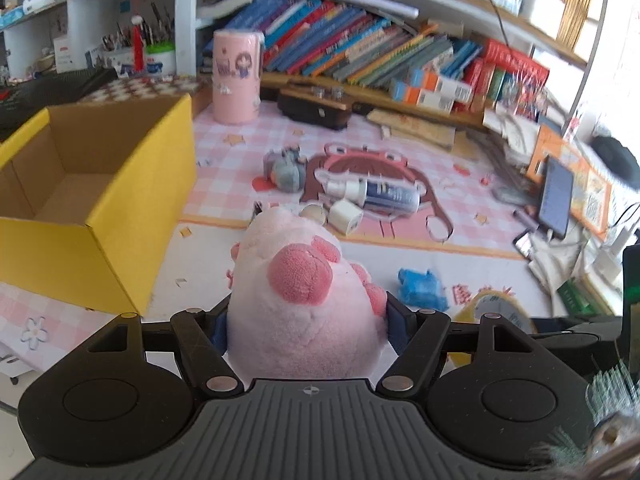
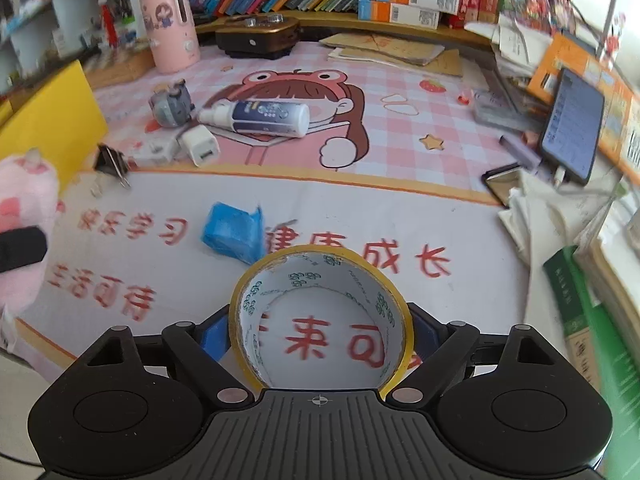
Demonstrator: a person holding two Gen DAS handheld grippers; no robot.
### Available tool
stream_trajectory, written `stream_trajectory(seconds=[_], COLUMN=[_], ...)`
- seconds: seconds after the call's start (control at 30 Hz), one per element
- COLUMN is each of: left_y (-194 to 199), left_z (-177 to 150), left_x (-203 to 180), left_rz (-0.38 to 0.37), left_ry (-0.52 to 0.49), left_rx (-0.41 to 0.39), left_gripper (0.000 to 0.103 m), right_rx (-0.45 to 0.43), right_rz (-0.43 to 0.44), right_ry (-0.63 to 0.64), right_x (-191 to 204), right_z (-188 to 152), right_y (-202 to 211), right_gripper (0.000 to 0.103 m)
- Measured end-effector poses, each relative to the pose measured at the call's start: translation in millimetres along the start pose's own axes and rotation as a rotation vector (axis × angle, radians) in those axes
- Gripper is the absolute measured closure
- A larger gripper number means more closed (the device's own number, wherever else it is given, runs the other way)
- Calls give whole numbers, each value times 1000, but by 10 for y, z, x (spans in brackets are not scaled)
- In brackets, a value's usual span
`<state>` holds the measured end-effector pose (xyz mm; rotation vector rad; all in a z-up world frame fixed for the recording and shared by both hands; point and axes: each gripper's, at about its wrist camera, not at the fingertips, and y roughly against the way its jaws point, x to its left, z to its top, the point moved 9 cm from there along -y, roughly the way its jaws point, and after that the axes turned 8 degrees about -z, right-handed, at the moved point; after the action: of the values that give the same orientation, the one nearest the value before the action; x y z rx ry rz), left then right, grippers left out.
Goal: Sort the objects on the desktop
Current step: 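Lift the pig with the left gripper while the right gripper carries the tape toward the box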
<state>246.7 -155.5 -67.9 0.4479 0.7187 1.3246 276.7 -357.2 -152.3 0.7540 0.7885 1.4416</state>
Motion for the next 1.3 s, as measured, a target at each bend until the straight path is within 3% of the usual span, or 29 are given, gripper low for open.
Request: stream_trajectory(seconds=[0.27,0.43,0.9,1.3], left_y=[325,410,845,1349], left_z=[122,60,-126,-463], left_x=[89,168,734,1393], left_rz=[-26,-49,-67,-81], left_ry=[6,0,-93,-100], left_rx=[-64,-61,-65,-43], left_gripper=[34,34,33,32], right_rx=[-161,-237,-215,-189], right_rz=[90,107,93,73], right_ry=[-52,-39,-62,-70], right_x=[157,393,1162,1886], right_z=[302,275,-128,-646], right_y=[702,1019,1255,1515], right_gripper=[14,14,14,14])
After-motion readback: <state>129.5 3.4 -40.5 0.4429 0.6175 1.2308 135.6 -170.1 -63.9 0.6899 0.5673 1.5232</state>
